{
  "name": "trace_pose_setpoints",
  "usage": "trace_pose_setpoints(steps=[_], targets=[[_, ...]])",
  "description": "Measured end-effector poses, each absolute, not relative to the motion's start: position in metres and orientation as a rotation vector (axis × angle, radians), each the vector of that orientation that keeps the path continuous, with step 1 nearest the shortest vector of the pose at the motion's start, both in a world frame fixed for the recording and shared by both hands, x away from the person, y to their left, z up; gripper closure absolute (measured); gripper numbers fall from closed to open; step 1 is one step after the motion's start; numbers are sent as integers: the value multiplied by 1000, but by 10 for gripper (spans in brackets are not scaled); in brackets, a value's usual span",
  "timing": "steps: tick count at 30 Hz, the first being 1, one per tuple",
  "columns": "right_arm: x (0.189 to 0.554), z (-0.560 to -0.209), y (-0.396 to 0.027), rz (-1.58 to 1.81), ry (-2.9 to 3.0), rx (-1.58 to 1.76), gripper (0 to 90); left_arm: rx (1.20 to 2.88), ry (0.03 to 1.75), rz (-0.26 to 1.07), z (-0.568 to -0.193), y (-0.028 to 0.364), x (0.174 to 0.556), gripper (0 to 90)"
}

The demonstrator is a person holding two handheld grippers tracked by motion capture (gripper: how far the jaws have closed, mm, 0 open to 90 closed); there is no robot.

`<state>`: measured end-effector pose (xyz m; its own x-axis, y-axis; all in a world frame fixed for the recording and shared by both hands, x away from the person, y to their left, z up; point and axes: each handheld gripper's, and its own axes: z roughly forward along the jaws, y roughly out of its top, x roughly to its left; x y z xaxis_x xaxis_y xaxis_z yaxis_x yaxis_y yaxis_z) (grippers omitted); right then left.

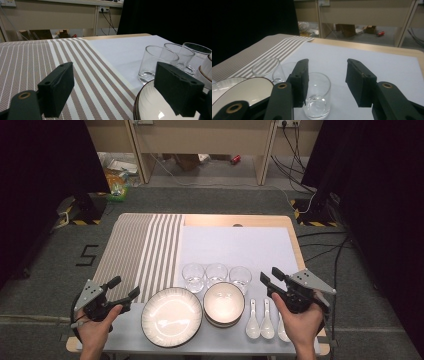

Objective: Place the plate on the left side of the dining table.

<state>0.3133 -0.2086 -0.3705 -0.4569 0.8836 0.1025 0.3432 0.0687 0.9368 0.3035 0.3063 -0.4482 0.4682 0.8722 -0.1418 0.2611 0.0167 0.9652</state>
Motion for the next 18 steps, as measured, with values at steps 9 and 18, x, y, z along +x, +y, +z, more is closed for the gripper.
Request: trace_pose_setpoints(steps=[9, 18], targets=[[309, -364, -216, 1400, 1794, 1224, 536, 1528, 1035, 632, -448, 305, 303, 162], [305, -361, -206, 1406, 1836, 1178, 550, 1541, 1028, 627, -447, 304, 303, 163]])
